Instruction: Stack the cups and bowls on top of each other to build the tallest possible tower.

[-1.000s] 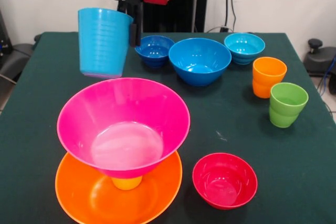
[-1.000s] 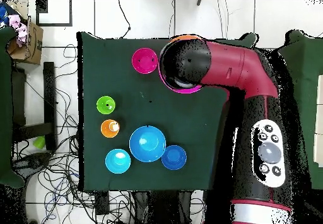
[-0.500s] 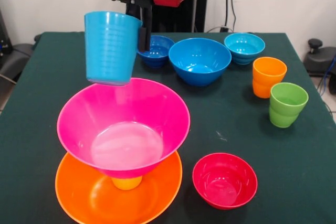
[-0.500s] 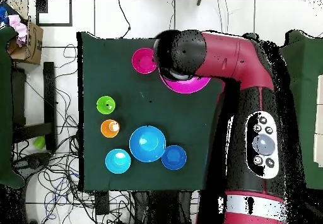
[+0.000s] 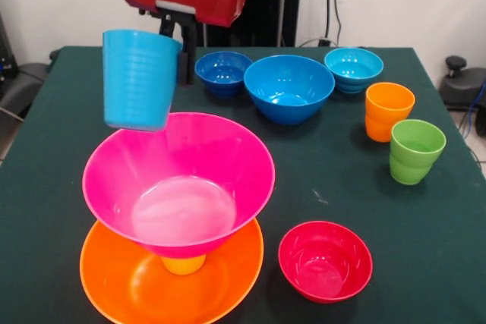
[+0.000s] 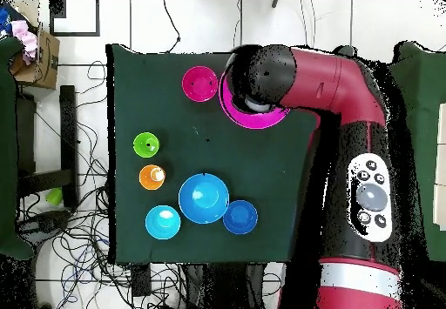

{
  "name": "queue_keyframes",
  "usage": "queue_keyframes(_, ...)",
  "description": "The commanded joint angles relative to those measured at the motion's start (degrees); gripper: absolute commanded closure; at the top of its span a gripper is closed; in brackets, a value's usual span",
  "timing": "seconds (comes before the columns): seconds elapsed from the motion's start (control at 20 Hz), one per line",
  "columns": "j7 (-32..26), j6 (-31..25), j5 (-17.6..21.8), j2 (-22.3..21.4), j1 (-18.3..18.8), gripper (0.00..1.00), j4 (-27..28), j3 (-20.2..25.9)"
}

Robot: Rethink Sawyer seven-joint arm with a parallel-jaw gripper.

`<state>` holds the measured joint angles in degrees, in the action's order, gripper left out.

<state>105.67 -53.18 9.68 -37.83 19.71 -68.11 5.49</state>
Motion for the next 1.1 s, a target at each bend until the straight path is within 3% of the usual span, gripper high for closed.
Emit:
queue_keyframes(0.05,4.7,-1.5,1.0,5.0,-0.3,1.0,1.0,0.6)
queue_keyframes(0.5,7.1,-1.8,-0.6,6.1,-2.3,1.0,2.2,-0.6)
queue_keyframes(1.1,5.7,-3.4,-1.8,5.2,-2.5,1.0,2.3,-1.3)
